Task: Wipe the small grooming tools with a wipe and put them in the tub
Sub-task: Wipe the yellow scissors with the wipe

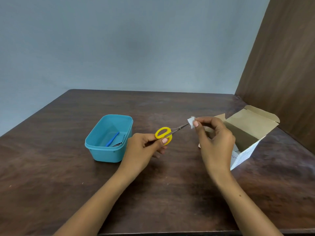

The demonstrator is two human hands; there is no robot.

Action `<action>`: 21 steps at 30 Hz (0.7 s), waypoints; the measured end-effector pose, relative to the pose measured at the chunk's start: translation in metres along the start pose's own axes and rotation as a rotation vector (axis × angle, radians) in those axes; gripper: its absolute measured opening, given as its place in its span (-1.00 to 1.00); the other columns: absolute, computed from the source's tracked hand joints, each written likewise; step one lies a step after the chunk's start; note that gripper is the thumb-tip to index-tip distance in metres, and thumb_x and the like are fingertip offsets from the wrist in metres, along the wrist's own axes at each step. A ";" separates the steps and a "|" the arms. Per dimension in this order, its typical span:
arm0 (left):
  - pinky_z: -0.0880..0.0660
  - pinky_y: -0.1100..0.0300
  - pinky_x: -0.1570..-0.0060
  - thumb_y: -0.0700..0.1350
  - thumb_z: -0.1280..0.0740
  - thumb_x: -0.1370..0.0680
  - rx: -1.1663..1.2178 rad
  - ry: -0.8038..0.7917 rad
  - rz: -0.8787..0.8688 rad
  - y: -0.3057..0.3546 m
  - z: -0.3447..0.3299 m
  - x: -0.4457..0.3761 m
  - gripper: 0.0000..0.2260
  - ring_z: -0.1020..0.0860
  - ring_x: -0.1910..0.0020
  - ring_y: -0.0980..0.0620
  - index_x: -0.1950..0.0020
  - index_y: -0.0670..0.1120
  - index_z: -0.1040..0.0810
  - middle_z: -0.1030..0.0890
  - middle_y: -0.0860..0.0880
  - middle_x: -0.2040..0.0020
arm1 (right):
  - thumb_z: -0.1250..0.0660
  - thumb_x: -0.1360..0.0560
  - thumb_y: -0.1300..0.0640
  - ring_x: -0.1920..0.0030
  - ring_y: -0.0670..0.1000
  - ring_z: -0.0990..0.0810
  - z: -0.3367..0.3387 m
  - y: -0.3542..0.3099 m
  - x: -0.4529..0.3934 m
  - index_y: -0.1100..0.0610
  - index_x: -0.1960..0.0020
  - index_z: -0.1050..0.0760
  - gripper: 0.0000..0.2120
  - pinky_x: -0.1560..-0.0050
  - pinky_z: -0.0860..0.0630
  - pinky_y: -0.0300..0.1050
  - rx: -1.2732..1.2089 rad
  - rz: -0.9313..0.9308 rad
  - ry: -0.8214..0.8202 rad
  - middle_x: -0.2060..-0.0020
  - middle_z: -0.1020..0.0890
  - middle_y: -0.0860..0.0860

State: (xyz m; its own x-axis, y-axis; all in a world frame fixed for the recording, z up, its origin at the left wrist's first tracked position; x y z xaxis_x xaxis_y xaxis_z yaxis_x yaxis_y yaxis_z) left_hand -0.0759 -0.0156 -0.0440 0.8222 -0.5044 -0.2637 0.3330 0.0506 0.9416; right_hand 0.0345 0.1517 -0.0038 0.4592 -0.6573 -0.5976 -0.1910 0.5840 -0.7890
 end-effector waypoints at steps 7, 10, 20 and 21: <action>-0.60 0.25 0.31 -0.25 -0.39 -0.48 0.273 -0.092 0.090 0.001 -0.012 0.005 -0.86 -0.69 0.29 -0.05 -0.03 -0.16 -0.63 -0.70 -0.21 0.24 | -0.41 -0.45 0.21 0.27 -0.09 -0.55 -0.020 -0.018 0.010 0.09 0.16 -0.58 -0.95 0.31 -0.49 -0.15 0.251 0.291 -0.116 0.22 -0.62 -0.06; -0.61 0.25 0.31 -0.26 -0.38 -0.48 0.267 -0.089 0.089 0.001 -0.011 0.004 -0.88 -0.69 0.29 -0.06 0.00 -0.21 -0.63 -0.69 -0.24 0.24 | -0.38 -0.45 0.20 0.26 -0.03 -0.56 -0.031 -0.022 0.018 0.12 0.16 -0.59 -0.97 0.33 -0.52 -0.02 0.308 0.375 -0.190 0.21 -0.60 -0.03; -0.58 0.26 0.34 -0.22 -0.38 -0.49 0.211 -0.097 0.079 0.002 -0.012 0.006 -0.92 -0.69 0.29 -0.03 0.05 -0.15 -0.65 -0.70 -0.17 0.26 | -0.35 -0.47 0.13 0.27 0.00 -0.57 -0.032 -0.021 0.020 0.09 0.15 -0.60 -0.93 0.39 -0.52 0.01 0.340 0.389 -0.206 0.23 -0.58 -0.02; -0.58 0.26 0.34 -0.21 -0.39 -0.48 0.201 -0.091 0.074 0.001 -0.011 0.006 -0.92 -0.69 0.29 -0.04 0.06 -0.14 -0.65 -0.70 -0.17 0.26 | -0.35 -0.47 0.13 0.26 -0.01 -0.57 -0.034 -0.022 0.022 0.09 0.15 -0.60 -0.93 0.38 -0.52 0.00 0.333 0.398 -0.227 0.23 -0.59 -0.02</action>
State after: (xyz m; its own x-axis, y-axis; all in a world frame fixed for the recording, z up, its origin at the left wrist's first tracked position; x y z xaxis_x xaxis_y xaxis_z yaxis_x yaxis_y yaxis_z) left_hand -0.0657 -0.0087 -0.0467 0.7929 -0.5818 -0.1809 0.1673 -0.0776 0.9828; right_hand 0.0193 0.1074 -0.0044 0.5897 -0.2587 -0.7651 -0.1203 0.9086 -0.4000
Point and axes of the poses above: each hand's wrist, its own x-axis away from the middle knuckle, its own z-axis out of the back of the hand, y = z × x, the point moved 8 cm from there along -x, towards the middle knuckle
